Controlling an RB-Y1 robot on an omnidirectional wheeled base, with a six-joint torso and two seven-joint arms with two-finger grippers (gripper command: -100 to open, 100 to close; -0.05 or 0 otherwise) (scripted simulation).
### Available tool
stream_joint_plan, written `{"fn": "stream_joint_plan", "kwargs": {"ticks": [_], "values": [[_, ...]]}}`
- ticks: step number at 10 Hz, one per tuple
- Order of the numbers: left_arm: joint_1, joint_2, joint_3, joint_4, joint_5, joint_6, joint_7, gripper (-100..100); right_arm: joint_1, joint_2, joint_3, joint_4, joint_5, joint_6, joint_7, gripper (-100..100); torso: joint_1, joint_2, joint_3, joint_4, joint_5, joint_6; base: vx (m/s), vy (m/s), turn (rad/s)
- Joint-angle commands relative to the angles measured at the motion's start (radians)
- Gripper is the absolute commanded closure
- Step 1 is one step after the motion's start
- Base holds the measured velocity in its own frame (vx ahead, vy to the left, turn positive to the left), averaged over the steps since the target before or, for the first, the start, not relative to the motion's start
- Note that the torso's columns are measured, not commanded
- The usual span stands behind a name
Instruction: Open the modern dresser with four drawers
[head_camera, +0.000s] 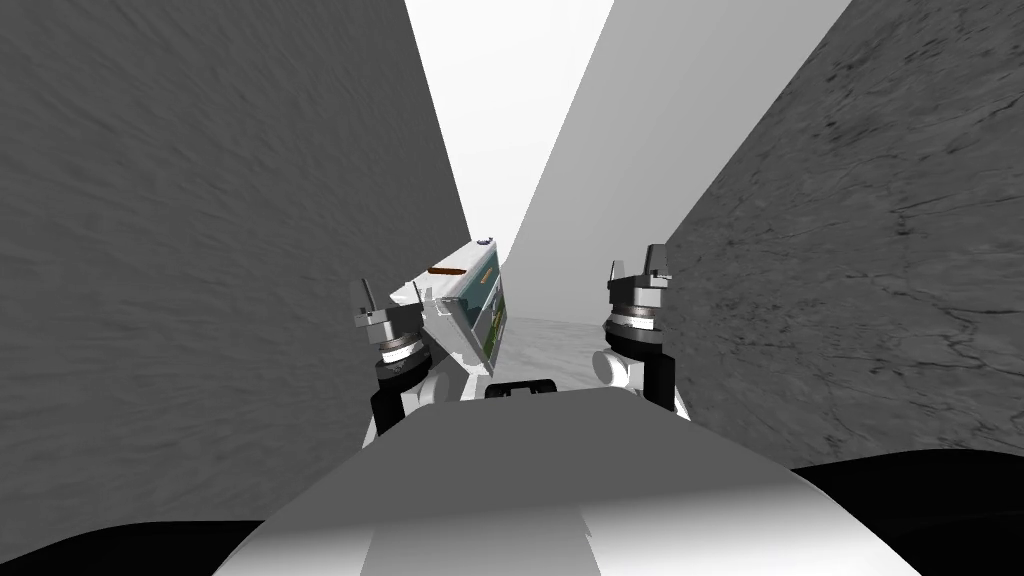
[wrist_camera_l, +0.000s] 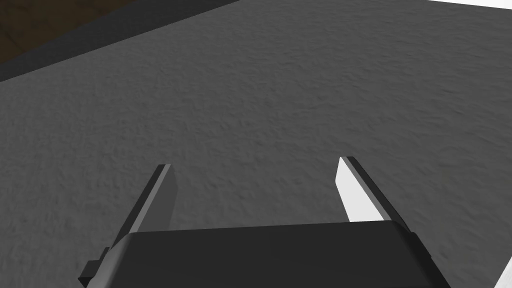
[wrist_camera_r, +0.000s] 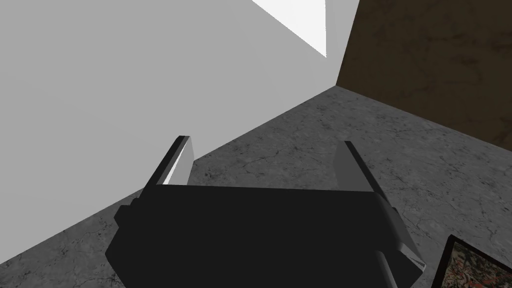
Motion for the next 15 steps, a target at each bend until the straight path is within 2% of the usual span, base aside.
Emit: {"fn": "stream_joint_plan", "kwargs": {"ticks": [1, 2, 3, 5, 7, 9, 12, 15], "values": [[0.0, 0.0, 0.0, 0.0, 0.0, 0.0, 0.0, 0, 0.0, 0.0, 0.0, 0.0, 0.0, 0.0, 0.0, 0, 0.0, 0.074, -0.148, 0.074, 0.0, 0.0, 0.0, 0.0, 0.0], [0.0, 0.0, 0.0, 0.0, 0.0, 0.0, 0.0, 0, 0.0, 0.0, 0.0, 0.0, 0.0, 0.0, 0.0, 0, 0.0, 0.148, -0.295, 0.148, 0.0, 0.0, 0.0, 0.0, 0.0], [-0.002, 0.034, 0.001, 0.005, 0.0, 0.006, -0.001, -100, 0.0, 0.0, 0.0, 0.0, 0.0, 0.0, 0.0, 0, 0.0, 0.221, -0.443, 0.221, 0.0, 0.0, 0.018, -0.007, 0.006], [-0.006, 0.078, 0.003, 0.015, 0.001, 0.02, -0.002, -100, 0.0, 0.0, 0.0, 0.0, 0.0, 0.0, 0.0, 0, 0.0, 0.264, -0.532, 0.264, 0.0, 0.0, 0.029, -0.02, 0.008], [-0.012, 0.114, 0.007, 0.029, 0.003, 0.039, -0.004, -100, 0.0, 0.0, 0.0, 0.0, 0.0, 0.0, 0.0, 0, -0.001, 0.266, -0.538, 0.268, 0.0, 0.0, 0.051, -0.032, 0.011], [-0.027, 0.152, 0.015, 0.065, 0.006, 0.089, -0.009, -100, 0.0, 0.0, 0.0, 0.0, 0.0, 0.0, 0.0, 0, 0.0, 0.267, -0.538, 0.268, 0.0, 0.0, 0.097, -0.055, 0.024], [-0.043, 0.162, 0.025, 0.103, 0.009, 0.143, -0.014, -100, 0.0, 0.0, 0.0, 0.0, 0.0, 0.0, 0.0, 0, 0.0, 0.269, -0.536, 0.268, 0.0, 0.0, 0.105, -0.069, 0.024], [-0.061, 0.156, 0.035, 0.143, 0.013, 0.201, -0.02, -100, 0.0, 0.0, 0.0, 0.0, 0.0, 0.0, 0.0, 0, 0.0, 0.268, -0.537, 0.268, 0.0, 0.0, 0.119, -0.065, 0.023]]}}
